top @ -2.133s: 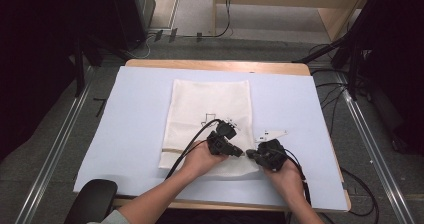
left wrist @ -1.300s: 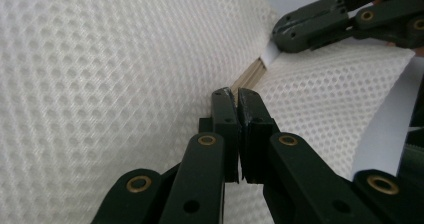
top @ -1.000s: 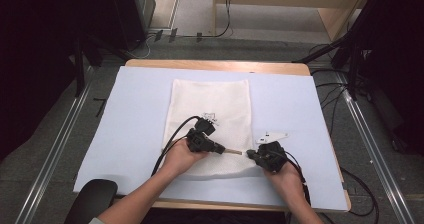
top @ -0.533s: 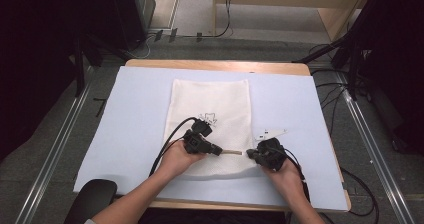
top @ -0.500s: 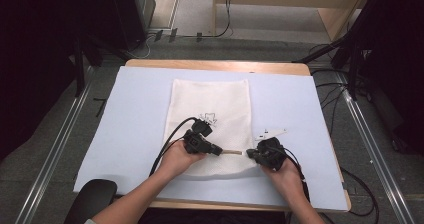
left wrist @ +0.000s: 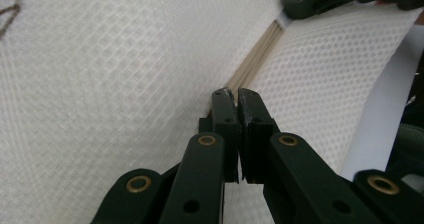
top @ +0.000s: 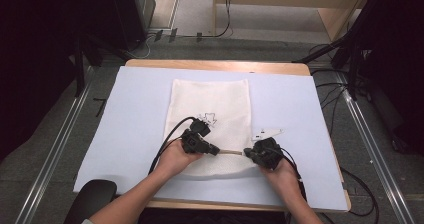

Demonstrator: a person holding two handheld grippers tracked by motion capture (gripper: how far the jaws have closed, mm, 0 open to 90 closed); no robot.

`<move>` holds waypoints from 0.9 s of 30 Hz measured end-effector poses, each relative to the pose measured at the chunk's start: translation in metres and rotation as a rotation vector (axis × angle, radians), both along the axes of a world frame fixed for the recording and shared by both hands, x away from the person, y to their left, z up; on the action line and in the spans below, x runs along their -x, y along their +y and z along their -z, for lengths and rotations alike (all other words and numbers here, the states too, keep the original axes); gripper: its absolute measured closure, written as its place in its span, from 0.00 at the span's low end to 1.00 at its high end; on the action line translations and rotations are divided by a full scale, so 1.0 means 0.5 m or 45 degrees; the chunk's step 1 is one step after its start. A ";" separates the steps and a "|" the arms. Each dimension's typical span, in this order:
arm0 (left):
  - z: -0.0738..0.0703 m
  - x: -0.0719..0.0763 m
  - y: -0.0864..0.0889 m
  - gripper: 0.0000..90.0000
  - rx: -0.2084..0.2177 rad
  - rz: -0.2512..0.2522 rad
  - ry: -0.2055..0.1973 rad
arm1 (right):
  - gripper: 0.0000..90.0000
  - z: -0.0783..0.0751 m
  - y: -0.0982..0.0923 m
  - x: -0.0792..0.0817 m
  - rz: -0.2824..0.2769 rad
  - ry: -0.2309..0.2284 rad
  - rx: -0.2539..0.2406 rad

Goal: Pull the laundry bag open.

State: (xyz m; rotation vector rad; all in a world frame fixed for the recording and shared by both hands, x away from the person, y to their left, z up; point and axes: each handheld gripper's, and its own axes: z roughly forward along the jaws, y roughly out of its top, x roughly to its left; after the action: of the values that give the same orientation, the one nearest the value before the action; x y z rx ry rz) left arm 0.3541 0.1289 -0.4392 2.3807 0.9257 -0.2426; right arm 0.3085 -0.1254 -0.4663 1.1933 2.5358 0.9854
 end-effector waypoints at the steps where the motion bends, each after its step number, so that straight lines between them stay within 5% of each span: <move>1: -0.003 -0.002 0.009 0.99 0.002 0.003 0.010 | 1.00 0.000 0.000 0.000 -0.004 -0.007 0.009; 27: -0.021 0.002 0.103 0.99 0.047 -0.068 0.013 | 1.00 0.005 -0.005 0.006 -0.001 -0.035 -0.016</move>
State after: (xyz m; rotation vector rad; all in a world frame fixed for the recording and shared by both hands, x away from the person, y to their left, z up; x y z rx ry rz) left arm 0.3529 0.1806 -0.4285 2.3196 0.9794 -0.2495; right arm 0.3053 -0.1277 -0.4688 1.1735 2.5129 1.0128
